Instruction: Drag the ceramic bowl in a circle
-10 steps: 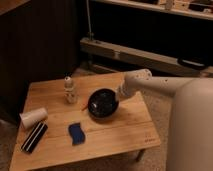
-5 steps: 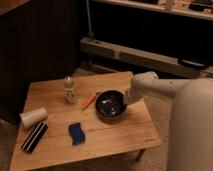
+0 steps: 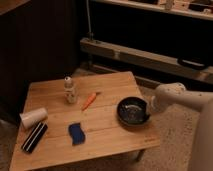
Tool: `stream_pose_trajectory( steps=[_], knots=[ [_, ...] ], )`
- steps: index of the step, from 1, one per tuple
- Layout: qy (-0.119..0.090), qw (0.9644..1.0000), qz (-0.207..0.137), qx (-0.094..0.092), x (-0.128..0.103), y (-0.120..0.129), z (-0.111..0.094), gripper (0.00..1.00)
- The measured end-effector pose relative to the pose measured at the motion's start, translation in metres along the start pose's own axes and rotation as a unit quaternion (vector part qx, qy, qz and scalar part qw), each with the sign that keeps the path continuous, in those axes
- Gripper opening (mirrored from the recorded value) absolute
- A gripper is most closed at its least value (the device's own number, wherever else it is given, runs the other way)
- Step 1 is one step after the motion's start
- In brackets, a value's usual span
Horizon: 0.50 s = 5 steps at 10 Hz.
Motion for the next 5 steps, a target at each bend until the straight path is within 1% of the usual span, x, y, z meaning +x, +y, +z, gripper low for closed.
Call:
stream_pose_trajectory(
  steps=[1,2,4,5],
  knots=[
    [0.0,1.0,-0.004,0.002,0.006,-0.006,-0.004,0.19],
    [0.0,0.9998,-0.019,0.004,0.018,-0.011,-0.01,0.19],
    [0.002,0.9987,-0.05,-0.003,0.036,0.003,-0.018,0.19],
    [0.003,0.9976,-0.07,-0.007,0.043,0.016,-0.02,0.19]
  ],
)
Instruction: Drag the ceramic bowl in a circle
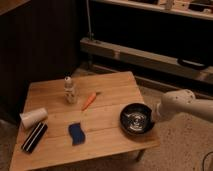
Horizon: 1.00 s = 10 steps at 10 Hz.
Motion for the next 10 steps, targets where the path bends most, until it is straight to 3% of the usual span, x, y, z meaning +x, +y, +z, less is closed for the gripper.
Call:
stream_pose_trajectory(
  steps=[3,4,6,7,10],
  knots=[
    [-0.001,0.9976,-0.063,-0.028,0.005,0.075,-0.001,0.19],
    [-0.002,0.9949,-0.092,-0.042,0.004,0.111,0.0,0.19],
    [-0.006,0.9893,-0.132,-0.061,0.001,0.16,-0.001,0.19],
    [-0.007,0.9846,-0.156,-0.078,-0.004,0.189,0.001,0.19],
    [-0.013,0.9836,-0.151,-0.098,-0.03,0.2,0.009,0.19]
  ],
)
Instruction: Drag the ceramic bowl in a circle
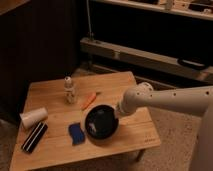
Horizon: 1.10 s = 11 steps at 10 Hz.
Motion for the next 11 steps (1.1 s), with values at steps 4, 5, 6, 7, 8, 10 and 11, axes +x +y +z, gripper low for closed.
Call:
stream_pose_trajectory(
  steps=[4,5,6,7,8,10,11],
  knots=[
    [-0.024,0.9985,0.048,0.012,-0.044,-0.075,0.0,0.19],
    [-0.027,0.9976,0.062,0.016,-0.049,-0.086,0.0,0.19],
    [-0.028,0.9948,0.094,0.029,-0.047,-0.111,-0.002,0.19],
    [-0.025,0.9916,0.121,0.04,-0.039,-0.129,-0.003,0.19],
    [-0.019,0.9875,0.148,0.051,-0.026,-0.144,-0.003,0.19],
    [-0.008,0.9781,0.195,0.071,0.007,-0.169,-0.01,0.19],
    [-0.006,0.9753,0.208,0.075,0.022,-0.173,-0.014,0.19]
  ],
)
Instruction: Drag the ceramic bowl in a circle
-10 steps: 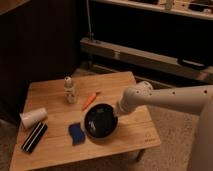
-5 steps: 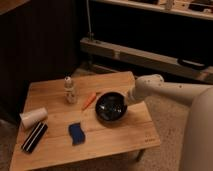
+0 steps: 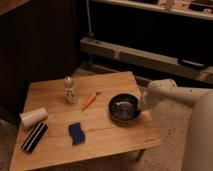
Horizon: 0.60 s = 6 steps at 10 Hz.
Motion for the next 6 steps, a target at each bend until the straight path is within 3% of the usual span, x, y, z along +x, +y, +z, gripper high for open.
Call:
stream_pose_trajectory(
  steps=[3,4,6],
  knots=[
    [-0.004,1.0,-0.004,-0.001,0.066,0.002,-0.027,0.19],
    [-0.003,0.9998,-0.02,-0.007,0.087,0.016,-0.033,0.19],
    [-0.001,0.9976,-0.058,-0.037,0.124,0.051,-0.043,0.19]
  ],
)
